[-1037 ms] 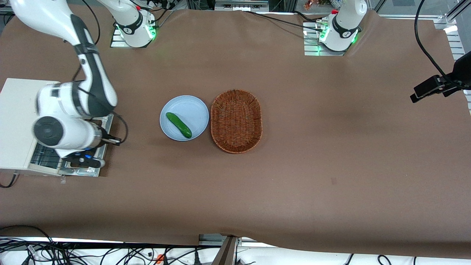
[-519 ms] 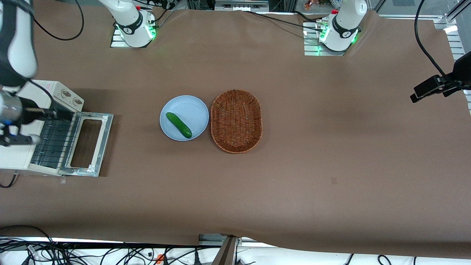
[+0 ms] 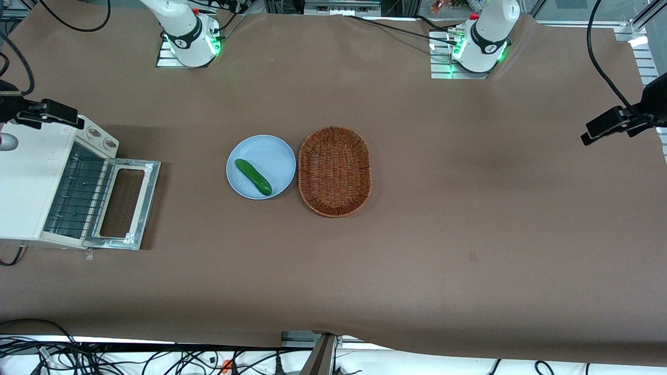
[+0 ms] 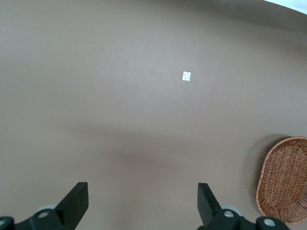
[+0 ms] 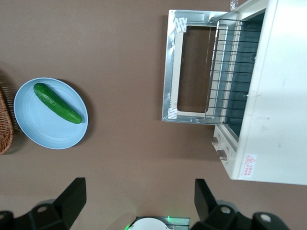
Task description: Open oven door with right arm only
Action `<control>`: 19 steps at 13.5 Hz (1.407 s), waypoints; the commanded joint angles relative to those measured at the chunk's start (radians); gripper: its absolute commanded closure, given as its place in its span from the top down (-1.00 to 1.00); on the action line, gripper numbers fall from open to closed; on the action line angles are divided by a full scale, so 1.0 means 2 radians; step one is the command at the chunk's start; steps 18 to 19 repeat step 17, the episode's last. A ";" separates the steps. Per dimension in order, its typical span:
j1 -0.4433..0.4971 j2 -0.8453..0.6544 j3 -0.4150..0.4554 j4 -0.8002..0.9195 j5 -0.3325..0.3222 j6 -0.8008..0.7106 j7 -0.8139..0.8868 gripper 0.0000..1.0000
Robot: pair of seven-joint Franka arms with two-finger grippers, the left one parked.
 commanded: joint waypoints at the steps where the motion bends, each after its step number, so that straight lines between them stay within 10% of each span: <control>1: -0.006 -0.049 -0.012 -0.091 0.001 0.061 -0.051 1.00; 7: 0.014 -0.046 -0.016 -0.084 -0.039 0.063 -0.103 1.00; 19: 0.001 -0.098 -0.003 -0.151 -0.018 0.109 -0.029 1.00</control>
